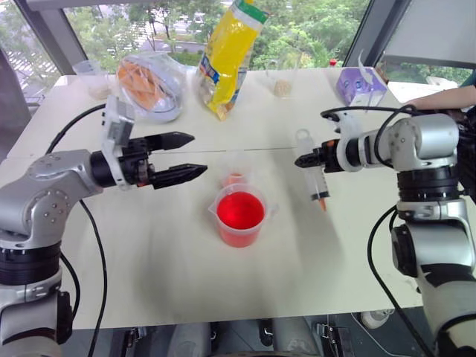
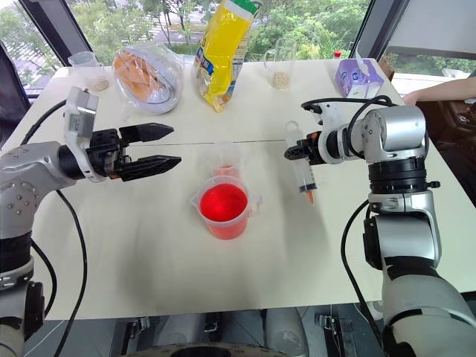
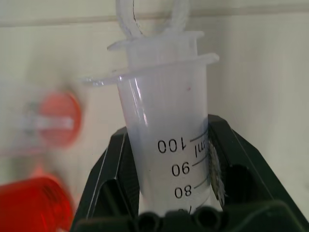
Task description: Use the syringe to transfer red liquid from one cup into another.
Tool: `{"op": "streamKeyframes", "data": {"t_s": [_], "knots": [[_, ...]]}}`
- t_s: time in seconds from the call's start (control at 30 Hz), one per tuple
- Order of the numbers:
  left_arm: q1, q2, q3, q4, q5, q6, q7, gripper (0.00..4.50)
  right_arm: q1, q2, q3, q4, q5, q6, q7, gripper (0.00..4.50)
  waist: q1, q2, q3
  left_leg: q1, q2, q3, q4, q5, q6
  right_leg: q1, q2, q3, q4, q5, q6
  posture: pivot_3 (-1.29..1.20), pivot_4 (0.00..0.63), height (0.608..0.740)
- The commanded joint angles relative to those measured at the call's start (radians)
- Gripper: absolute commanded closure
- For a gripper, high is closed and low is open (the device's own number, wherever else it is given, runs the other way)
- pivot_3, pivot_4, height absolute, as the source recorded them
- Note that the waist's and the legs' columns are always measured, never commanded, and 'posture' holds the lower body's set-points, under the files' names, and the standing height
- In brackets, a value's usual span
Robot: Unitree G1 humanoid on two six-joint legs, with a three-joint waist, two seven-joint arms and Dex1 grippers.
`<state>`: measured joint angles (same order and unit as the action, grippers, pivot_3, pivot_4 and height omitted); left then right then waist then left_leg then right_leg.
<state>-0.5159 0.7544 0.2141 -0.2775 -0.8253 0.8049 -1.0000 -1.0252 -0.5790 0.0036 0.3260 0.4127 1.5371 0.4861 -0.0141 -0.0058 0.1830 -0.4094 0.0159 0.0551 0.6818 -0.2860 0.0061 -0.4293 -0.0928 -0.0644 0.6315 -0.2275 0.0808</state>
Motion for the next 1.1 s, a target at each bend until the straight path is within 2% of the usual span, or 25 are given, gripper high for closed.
{"op": "streamKeyframes", "data": {"t_s": [0.03,0.1,0.17,0.2,0.3,0.47,0.6,0.73,0.93,1.1], "knots": [[-0.001,0.014,0.025,-0.038,-0.028,0.003,0.014,0.01,0.004,0.019,-0.023,0.032,-0.035,0.022,-0.050,3.01,0.000,0.000,0.000,0.000,0.000,0.000,0.000,0.000,0.000,0.000,0.000,0.000,0.000,0.000,0.000,0.00,0.150,0.740],[0.005,0.017,0.023,-0.051,-0.033,0.004,0.023,0.01,0.018,0.035,-0.017,0.062,-0.056,0.020,-0.074,3.01,0.000,0.000,0.000,0.000,0.000,0.000,0.000,0.000,0.000,0.000,0.000,0.000,0.000,0.000,0.000,0.00,0.150,0.740],[0.012,0.022,0.022,-0.065,-0.040,0.008,0.031,0.00,0.031,0.050,-0.012,0.081,-0.067,0.009,-0.085,1.96,0.000,0.000,0.000,0.000,0.000,0.000,0.000,0.000,0.000,0.000,0.000,0.000,0.000,0.000,0.000,0.00,0.150,0.740],[0.014,0.023,0.022,-0.068,-0.043,0.009,0.033,0.00,0.033,0.055,-0.012,0.085,-0.069,0.002,-0.086,1.62,0.000,0.000,0.000,0.000,0.000,0.000,0.000,0.000,0.000,0.000,0.000,0.000,0.000,0.000,0.000,0.00,0.150,0.740],[0.024,0.028,0.023,-0.078,-0.048,0.014,0.038,0.00,0.030,0.065,-0.020,0.095,-0.071,-0.006,-0.088,0.13,0.000,-0.001,-0.001,0.000,0.000,0.000,0.000,0.000,0.000,0.001,0.001,0.000,0.000,0.000,0.000,0.00,0.150,0.740],[0.055,0.054,0.036,-0.094,-0.070,0.022,0.035,0.00,0.012,0.031,0.007,0.032,-0.051,0.001,-0.051,0.06,0.001,-0.001,0.000,0.001,0.000,-0.001,0.001,0.000,0.000,0.001,0.001,0.000,0.000,0.000,0.000,0.00,0.150,0.740],[0.078,0.076,0.048,-0.105,-0.089,0.026,0.033,0.00,0.035,-0.092,0.120,-0.135,-0.031,-0.085,0.062,0.06,0.002,0.000,0.000,-0.001,0.000,-0.001,0.000,0.000,0.000,0.000,0.001,0.000,-0.001,0.000,0.000,0.00,0.150,0.740],[0.111,0.104,0.070,-0.131,-0.104,0.032,0.034,0.00,0.063,-0.229,0.159,-0.305,0.014,-0.193,0.222,0.06,0.001,-0.001,0.001,-0.001,0.000,0.000,0.000,-0.001,0.001,0.000,0.001,0.000,-0.002,0.000,0.001,0.00,0.150,0.740],[0.208,0.182,0.134,-0.182,-0.131,0.047,0.008,0.00,0.167,-0.415,0.018,-0.617,0.249,-0.325,0.580,0.06,0.001,-0.001,0.002,-0.001,0.001,-0.001,-0.001,-0.001,0.002,-0.001,0.001,0.000,-0.002,0.000,0.001,0.00,0.150,0.740],[0.247,0.216,0.154,-0.189,-0.140,0.039,-0.005,0.00,0.262,-0.483,-0.015,-0.670,0.276,-0.433,0.673,0.06,0.004,-0.002,0.003,0.000,0.001,-0.001,0.000,-0.001,0.001,0.001,0.000,0.000,-0.003,-0.002,-0.001,0.00,0.150,0.740]]}}
